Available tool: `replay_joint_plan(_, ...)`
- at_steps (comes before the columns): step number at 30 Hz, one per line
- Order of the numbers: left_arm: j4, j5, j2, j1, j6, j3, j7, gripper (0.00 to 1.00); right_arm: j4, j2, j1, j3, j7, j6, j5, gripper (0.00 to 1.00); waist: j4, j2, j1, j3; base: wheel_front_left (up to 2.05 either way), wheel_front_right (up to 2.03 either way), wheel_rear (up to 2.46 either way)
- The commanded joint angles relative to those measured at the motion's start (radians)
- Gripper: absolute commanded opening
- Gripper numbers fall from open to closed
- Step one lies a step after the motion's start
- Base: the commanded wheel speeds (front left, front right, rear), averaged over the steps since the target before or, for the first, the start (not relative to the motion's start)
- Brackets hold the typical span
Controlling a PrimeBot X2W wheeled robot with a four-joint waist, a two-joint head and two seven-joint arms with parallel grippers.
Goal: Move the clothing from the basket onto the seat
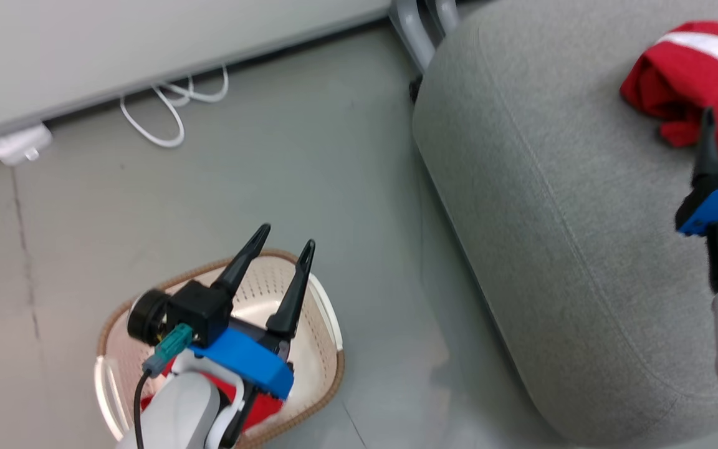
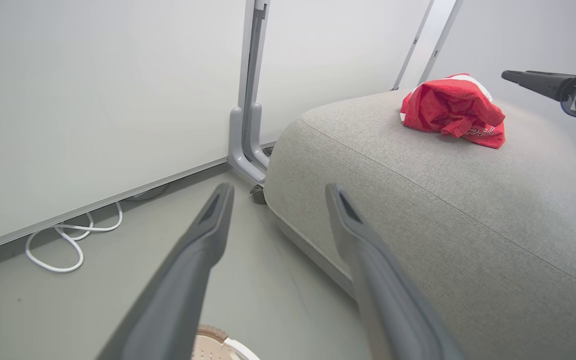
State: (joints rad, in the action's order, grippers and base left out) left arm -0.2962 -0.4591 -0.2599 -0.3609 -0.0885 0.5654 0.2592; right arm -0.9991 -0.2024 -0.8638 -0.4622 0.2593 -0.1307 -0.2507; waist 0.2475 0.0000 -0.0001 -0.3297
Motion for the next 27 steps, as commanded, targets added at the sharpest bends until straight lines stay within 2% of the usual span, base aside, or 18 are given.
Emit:
replay_joint_plan(1, -0.004, -0.002, 0.003, 0.018, 0.004, -0.007, 0.006, 1.0, 0.014, 0.003, 0.029, 0.014, 0.005, 0.0, 0.005, 1.0, -0.022, 0.0, 0.0001, 0.098, 0.0, 0.0, 0.0)
replay_joint_plan(6, 0.005, -0.007, 0.029, 0.124, 0.011, -0.085, 0.007, 1.0, 0.122, 0.054, 0.16, 0.13, 0.006, 0.0, 0.07, 1.0, -0.059, 0.0, 0.0001, 0.206, 0.0, 0.0, 0.0)
replay_joint_plan(13, 0.013, 0.015, 0.046, 0.236, 0.015, -0.196, 0.007, 1.0, 0.346, 0.101, 0.381, 0.258, -0.004, 0.0, 0.174, 1.0, -0.122, 0.0, 0.0001, 0.3, 0.0, 0.0, 0.0)
replay_joint_plan(20, 0.016, 0.032, 0.057, 0.308, 0.015, -0.292, 0.007, 1.0, 0.57, 0.132, 0.56, 0.359, -0.079, 0.0, 0.236, 1.0, -0.172, 0.0, 0.0001, 0.337, 0.0, 0.0, 0.0)
replay_joint_plan(27, 0.01, 0.043, 0.076, 0.349, 0.013, -0.394, 0.006, 1.0, 0.715, 0.149, 0.685, 0.405, -0.145, 0.0, 0.27, 1.0, -0.219, 0.0, 0.0001, 0.355, 0.0, 0.0, 0.0)
